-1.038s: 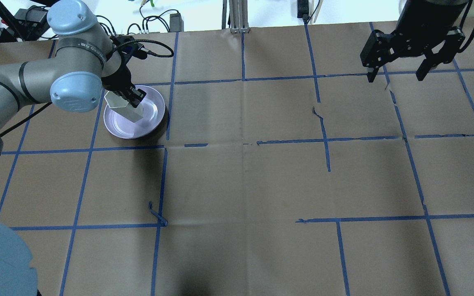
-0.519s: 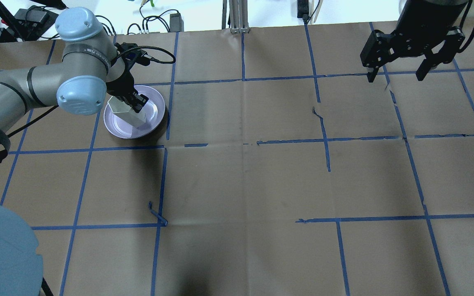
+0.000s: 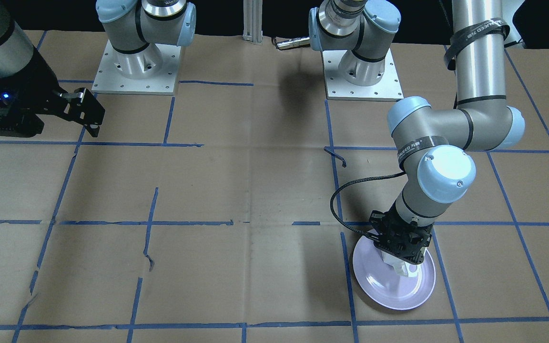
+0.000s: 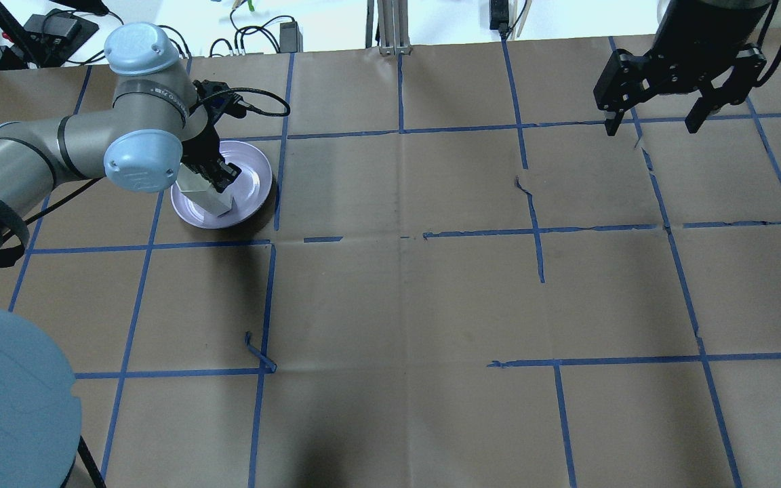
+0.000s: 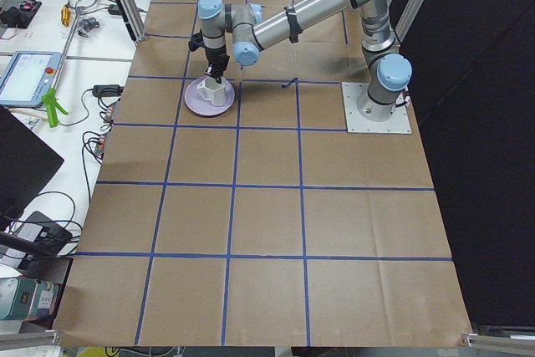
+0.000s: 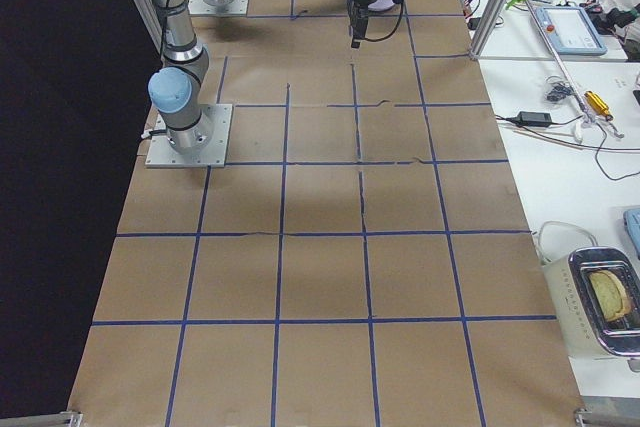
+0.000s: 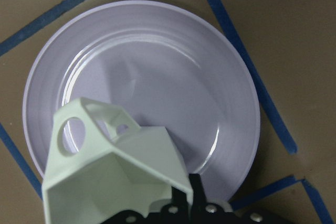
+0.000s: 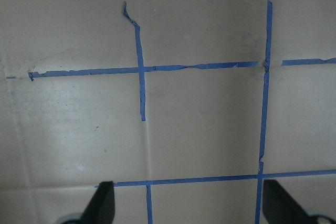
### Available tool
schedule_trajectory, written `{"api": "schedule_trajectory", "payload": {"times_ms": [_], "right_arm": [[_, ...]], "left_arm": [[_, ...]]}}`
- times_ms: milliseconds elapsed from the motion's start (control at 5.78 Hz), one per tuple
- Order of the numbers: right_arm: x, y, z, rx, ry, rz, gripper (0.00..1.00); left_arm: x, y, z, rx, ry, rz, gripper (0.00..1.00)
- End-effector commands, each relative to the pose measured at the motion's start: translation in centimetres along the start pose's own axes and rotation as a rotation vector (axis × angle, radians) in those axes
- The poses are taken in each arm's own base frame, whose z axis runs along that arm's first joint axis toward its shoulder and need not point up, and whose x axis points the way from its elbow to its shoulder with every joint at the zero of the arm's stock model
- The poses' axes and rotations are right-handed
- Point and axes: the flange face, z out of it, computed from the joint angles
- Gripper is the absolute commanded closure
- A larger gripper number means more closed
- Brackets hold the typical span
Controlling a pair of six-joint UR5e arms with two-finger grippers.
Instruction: Flip cup and place on plate
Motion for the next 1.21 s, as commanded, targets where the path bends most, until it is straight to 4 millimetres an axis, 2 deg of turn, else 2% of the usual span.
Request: {"api": "schedule_trajectory", "payload": {"times_ms": [0, 346, 519, 692, 1038], "right_arm": [[0.0, 0.0, 0.0, 0.000, 0.000, 0.000, 0.00], [0.0, 0.0, 0.0, 0.000, 0.000, 0.000, 0.00], [0.0, 0.0, 0.0, 0.000, 0.000, 0.000, 0.00], [0.0, 0.0, 0.0, 0.000, 0.000, 0.000, 0.00], [0.0, 0.0, 0.0, 0.000, 0.000, 0.000, 0.00]], "left_arm": [[0.2, -0.2, -0.3, 0.009, 0.000, 0.001, 0.95], [0.5, -0.3, -0.4, 0.026, 0.027, 0.002, 0.94], [0.5, -0.3, -0.2, 0.020, 0.024, 0.001, 0.10], [0.4, -0.3, -1.0, 0.027, 0.027, -0.008, 0.03], [1.3, 0.2, -5.6, 0.037, 0.026, -0.131, 0.02]]}}
